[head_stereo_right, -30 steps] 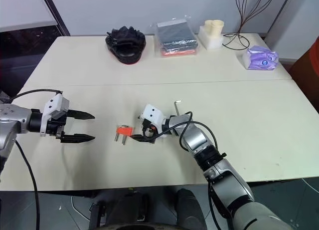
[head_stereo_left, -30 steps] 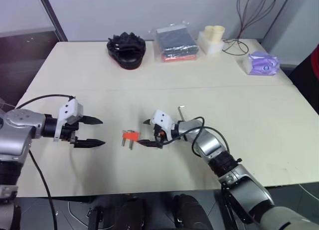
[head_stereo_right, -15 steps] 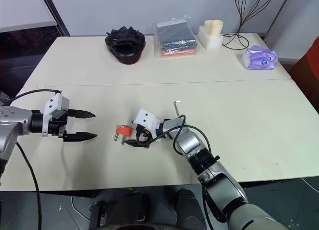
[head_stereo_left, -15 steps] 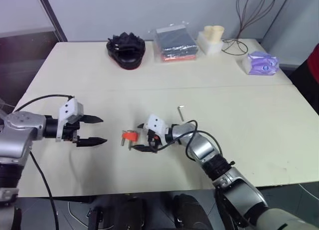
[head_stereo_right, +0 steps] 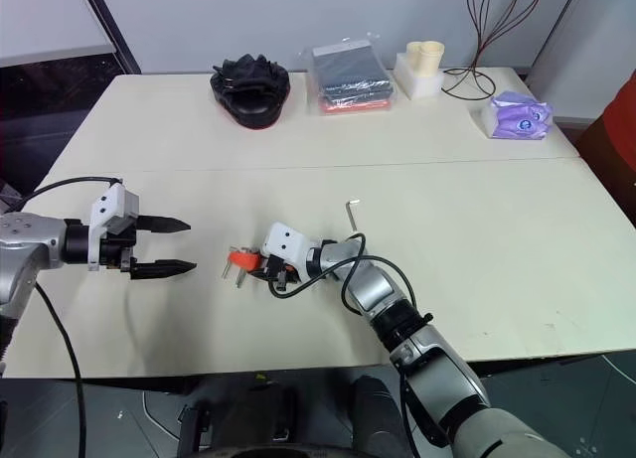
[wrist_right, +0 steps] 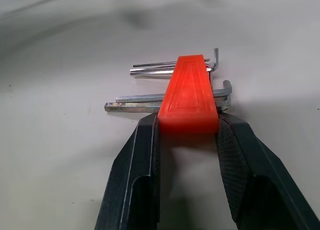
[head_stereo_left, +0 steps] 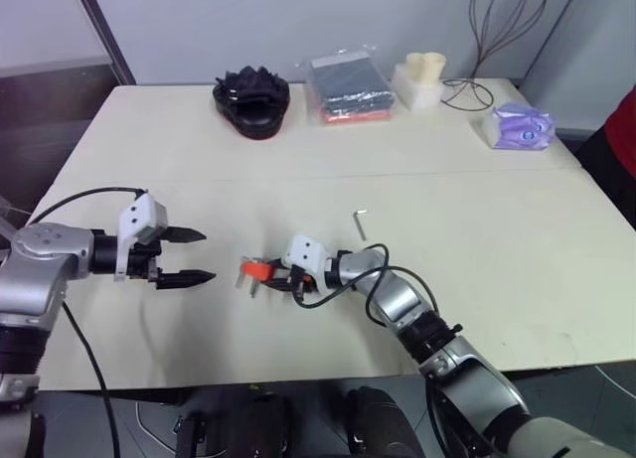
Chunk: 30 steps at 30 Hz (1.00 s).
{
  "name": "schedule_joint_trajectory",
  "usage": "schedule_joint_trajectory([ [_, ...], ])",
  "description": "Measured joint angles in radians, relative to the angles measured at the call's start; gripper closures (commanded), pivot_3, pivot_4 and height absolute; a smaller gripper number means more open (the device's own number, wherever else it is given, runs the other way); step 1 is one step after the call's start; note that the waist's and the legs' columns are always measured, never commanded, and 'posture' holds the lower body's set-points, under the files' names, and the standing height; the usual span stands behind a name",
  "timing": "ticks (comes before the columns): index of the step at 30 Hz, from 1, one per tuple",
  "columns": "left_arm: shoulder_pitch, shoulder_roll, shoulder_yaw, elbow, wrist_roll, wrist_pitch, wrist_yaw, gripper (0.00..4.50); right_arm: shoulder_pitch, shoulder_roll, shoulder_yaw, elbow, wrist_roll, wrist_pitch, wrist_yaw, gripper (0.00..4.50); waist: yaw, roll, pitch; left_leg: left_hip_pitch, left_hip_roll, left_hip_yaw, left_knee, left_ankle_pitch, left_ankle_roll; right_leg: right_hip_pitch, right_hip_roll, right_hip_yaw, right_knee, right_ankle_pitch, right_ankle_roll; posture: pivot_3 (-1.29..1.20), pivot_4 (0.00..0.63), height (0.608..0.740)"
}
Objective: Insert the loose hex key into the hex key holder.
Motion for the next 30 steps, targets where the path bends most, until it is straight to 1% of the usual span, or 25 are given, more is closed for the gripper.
schedule_joint_trajectory([
  [4, -0.001, -0.008, 0.000, 0.000, 0.000, -0.004, 0.009, 0.00, 0.000, -0.019, 0.000, -0.006, -0.015, -0.029, -0.011, 3.49, 0.002, 0.000, 0.000, 0.000, 0.000, 0.000, 0.000, 0.000, 0.000, 0.000, 0.000, 0.000, 0.000, 0.000, 0.000, 0.00, 0.150, 0.740],
  [6, -0.011, -0.024, 0.000, 0.010, 0.001, -0.006, 0.023, 0.00, -0.001, -0.053, 0.000, -0.030, -0.036, -0.053, -0.022, 3.49, 0.007, 0.000, 0.000, 0.000, -0.001, 0.000, 0.000, 0.000, 0.000, 0.000, 0.000, 0.000, 0.000, 0.000, 0.000, 0.00, 0.150, 0.740],
  [10, -0.089, -0.070, 0.007, 0.086, 0.000, -0.001, 0.064, 0.00, -0.047, -0.171, -0.039, -0.088, -0.104, -0.099, -0.073, 3.49, 0.007, 0.000, 0.000, -0.001, -0.002, 0.000, 0.001, 0.000, 0.000, 0.000, 0.000, -0.001, 0.000, 0.000, 0.000, 0.00, 0.150, 0.740],
  [12, -0.159, -0.105, 0.006, 0.129, 0.004, -0.015, 0.082, 0.00, -0.100, -0.251, -0.060, -0.102, -0.163, -0.186, -0.109, 3.49, 0.007, 0.000, 0.000, -0.001, -0.002, 0.000, 0.001, 0.000, 0.000, 0.000, 0.000, -0.001, 0.000, 0.000, 0.000, 0.00, 0.150, 0.740],
  [15, -0.246, -0.159, -0.003, 0.170, 0.004, -0.019, 0.089, 0.00, -0.168, -0.315, -0.079, -0.094, -0.239, -0.334, -0.168, 3.49, 0.000, -0.001, 0.000, -0.001, -0.001, 0.001, 0.000, 0.000, 0.000, -0.001, 0.001, -0.001, 0.000, 0.000, 0.000, 0.00, 0.150, 0.740],
  [20, -0.425, -0.292, -0.023, 0.284, 0.000, 0.015, 0.103, 0.00, -0.236, -0.343, -0.056, 0.016, -0.358, -0.550, -0.266, 3.49, -0.002, -0.001, 0.000, -0.001, -0.001, 0.003, 0.000, 0.001, -0.001, -0.001, 0.002, 0.000, 0.000, 0.000, 0.000, 0.00, 0.150, 0.740],
  [23, -0.521, -0.368, -0.028, 0.387, 0.000, 0.016, 0.108, 0.00, -0.287, -0.353, -0.051, 0.063, -0.405, -0.639, -0.312, 3.49, -0.003, -0.001, 0.000, -0.001, -0.001, 0.004, 0.000, 0.001, -0.001, -0.001, 0.002, 0.000, 0.000, 0.000, 0.000, 0.00, 0.150, 0.740],
  [26, -0.589, -0.411, -0.040, 0.476, 0.005, 0.000, 0.084, 0.00, -0.308, -0.351, -0.051, 0.088, -0.424, -0.689, -0.340, 3.49, -0.005, -0.001, 0.000, -0.001, 0.000, 0.004, 0.000, 0.001, -0.001, -0.001, 0.002, 0.000, 0.000, 0.000, 0.000, 0.00, 0.150, 0.740],
  [30, -0.621, -0.436, -0.051, 0.575, 0.034, -0.048, 0.040, 0.00, -0.307, -0.349, -0.046, 0.109, -0.443, -0.717, -0.355, 3.49, -0.011, -0.001, 0.000, -0.001, 0.000, 0.004, 0.000, 0.001, -0.001, -0.001, 0.002, 0.001, 0.000, 0.000, 0.000, 0.00, 0.150, 0.740],
])
